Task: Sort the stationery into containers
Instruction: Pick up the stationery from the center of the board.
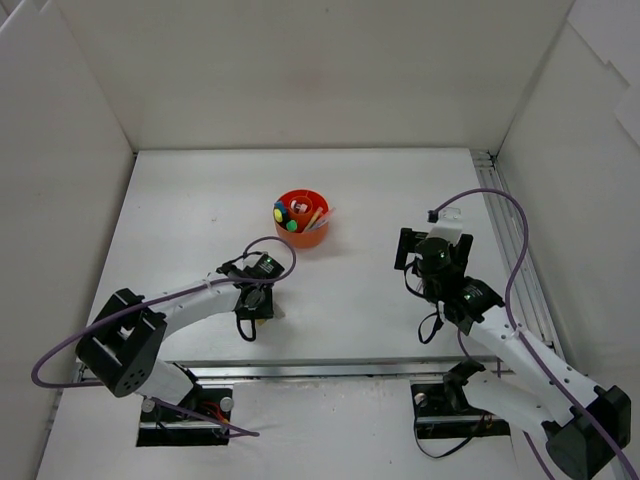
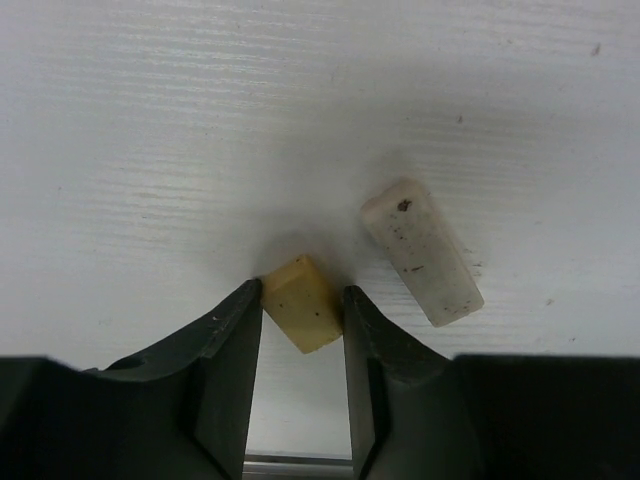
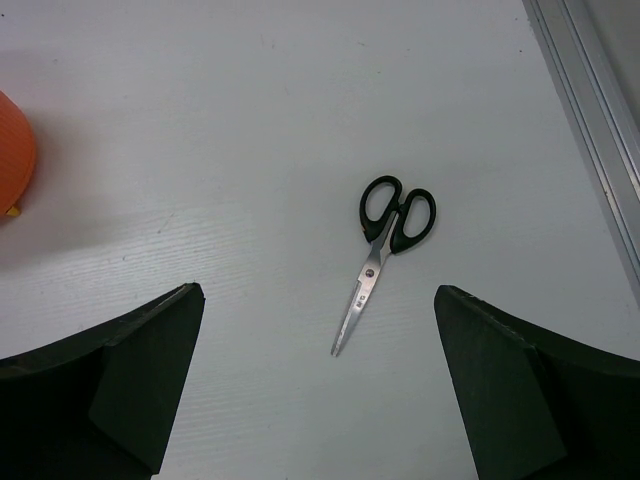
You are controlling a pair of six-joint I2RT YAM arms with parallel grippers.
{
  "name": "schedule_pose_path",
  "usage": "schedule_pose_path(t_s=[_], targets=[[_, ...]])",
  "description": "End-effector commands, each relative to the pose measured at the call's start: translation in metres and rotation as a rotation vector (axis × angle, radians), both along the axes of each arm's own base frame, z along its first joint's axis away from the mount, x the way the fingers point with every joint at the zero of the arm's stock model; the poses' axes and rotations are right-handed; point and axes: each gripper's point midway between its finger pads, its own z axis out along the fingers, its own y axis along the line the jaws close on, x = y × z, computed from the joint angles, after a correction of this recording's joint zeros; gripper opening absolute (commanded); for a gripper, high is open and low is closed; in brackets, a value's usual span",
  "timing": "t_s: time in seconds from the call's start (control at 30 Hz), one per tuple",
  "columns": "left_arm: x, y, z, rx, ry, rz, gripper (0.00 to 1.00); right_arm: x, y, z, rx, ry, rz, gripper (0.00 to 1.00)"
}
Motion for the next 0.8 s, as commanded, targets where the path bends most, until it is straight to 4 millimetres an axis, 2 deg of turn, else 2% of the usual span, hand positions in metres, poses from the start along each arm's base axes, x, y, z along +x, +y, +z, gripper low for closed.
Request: schedule_pose_path(t_s=[0.0,0.03,0.1,0.23,0.33,0.37,0.43,0.47,0.6,0.63,0.73,0.77], targets=[[-0.002,0.006,0.001,0.033,0.006,-0.013,0.16,0.006,-0.006,0.026,0.033,-0.084,-0.049,0.98],[-0.003,0.006,0.002,0.031,0.004,-0.010,0.08,0.006,-0.007,0.027,0.034,-0.086,-0.051,0.98],[-0.003,0.005,0.010,0.020,-0.022,-0.017,0.01,0.005,-0.006,0.028,0.037,-0.089,-0.046,0.98],[0.010,0.004,0.037,-0.002,-0.118,-0.012,0.00,0.004,-0.007,0.029,0.038,-0.094,-0.050,0.98],[0.037,0.000,0.080,-0.010,-0.270,-0.045,0.00,0.004,-0.010,0.030,0.032,-0.100,-0.056,0.98],[0.051,-0.006,0.104,-0.029,-0.341,-0.054,0.00,0.004,-0.010,0.031,0.030,-0.102,-0.060,0.98],[0.075,-0.007,0.133,-0.019,-0.442,-0.096,0.01,0.005,-0.011,0.036,0.023,-0.111,-0.065,0.98],[0.089,-0.013,0.156,-0.037,-0.493,-0.111,0.01,0.006,-0.012,0.036,0.018,-0.110,-0.073,0.98],[0.129,-0.014,0.200,-0.014,-0.596,-0.193,0.02,0.009,-0.017,0.045,-0.008,-0.123,-0.092,0.98],[0.150,-0.012,0.215,0.008,-0.647,-0.226,0.02,0.010,-0.019,0.048,-0.009,-0.129,-0.103,0.98],[0.184,-0.023,0.236,-0.001,-0.718,-0.347,0.03,0.014,-0.020,0.049,-0.024,-0.123,-0.111,0.98],[0.202,-0.024,0.238,0.005,-0.731,-0.381,0.00,0.017,-0.020,0.049,-0.029,-0.116,-0.113,0.98]])
